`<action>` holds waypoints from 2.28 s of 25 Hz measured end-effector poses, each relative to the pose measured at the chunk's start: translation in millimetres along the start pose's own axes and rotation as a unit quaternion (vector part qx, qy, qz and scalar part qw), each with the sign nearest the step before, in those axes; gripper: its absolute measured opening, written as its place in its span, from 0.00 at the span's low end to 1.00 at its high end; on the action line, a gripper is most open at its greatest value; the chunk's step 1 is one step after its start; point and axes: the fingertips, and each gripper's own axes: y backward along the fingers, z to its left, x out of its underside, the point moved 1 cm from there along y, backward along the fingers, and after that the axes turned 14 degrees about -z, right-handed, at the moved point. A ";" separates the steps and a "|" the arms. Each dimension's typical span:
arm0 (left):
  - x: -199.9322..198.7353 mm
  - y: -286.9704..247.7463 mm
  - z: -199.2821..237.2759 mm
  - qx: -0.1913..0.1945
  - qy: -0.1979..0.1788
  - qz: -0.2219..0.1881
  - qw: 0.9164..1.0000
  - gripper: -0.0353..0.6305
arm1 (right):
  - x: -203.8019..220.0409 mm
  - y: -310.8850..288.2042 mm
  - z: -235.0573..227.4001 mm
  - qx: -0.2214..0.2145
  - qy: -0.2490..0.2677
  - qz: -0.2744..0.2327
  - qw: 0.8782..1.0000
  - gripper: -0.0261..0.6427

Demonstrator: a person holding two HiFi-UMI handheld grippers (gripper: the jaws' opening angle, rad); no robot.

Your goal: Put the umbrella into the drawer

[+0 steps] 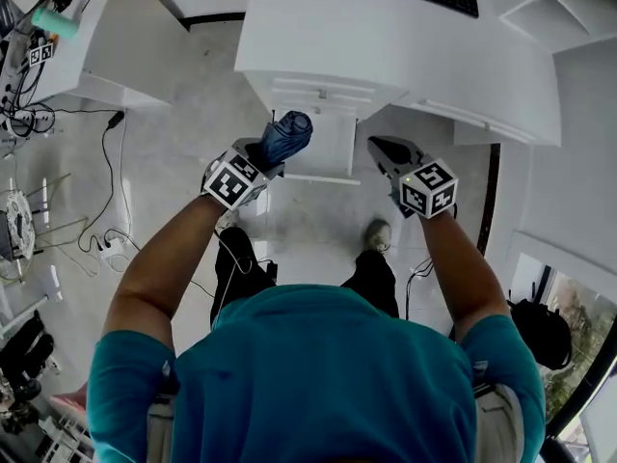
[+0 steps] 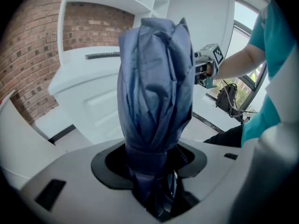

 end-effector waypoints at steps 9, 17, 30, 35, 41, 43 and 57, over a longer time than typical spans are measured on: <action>64.5 -120.7 7.7 0.027 -0.047 0.090 0.994 0.40 | 112.2 -11.2 -46.5 0.009 -0.024 0.002 1.000 0.07; 120.1 -220.8 26.9 0.034 -0.048 0.130 0.990 0.40 | 185.3 -29.2 -100.3 0.029 -0.022 -0.015 0.999 0.07; 185.5 -337.7 45.3 0.041 -0.045 0.197 0.978 0.40 | 286.3 -38.9 -146.7 0.035 -0.015 0.000 0.999 0.07; 205.9 -369.7 52.3 0.043 -0.002 0.217 0.975 0.40 | 304.2 -36.1 -154.7 0.037 -0.014 0.004 0.999 0.07; 232.0 -391.9 63.2 0.036 -0.015 0.271 0.962 0.40 | 319.5 -32.2 -167.6 0.045 -0.019 0.005 0.999 0.07; 240.5 -402.1 65.5 0.033 -0.008 0.276 0.961 0.40 | 326.5 -31.6 -171.5 0.045 -0.021 0.007 0.999 0.07; 302.5 -442.6 71.3 0.030 0.018 0.323 0.946 0.41 | 359.5 -23.0 -190.9 0.053 -0.036 0.020 0.998 0.07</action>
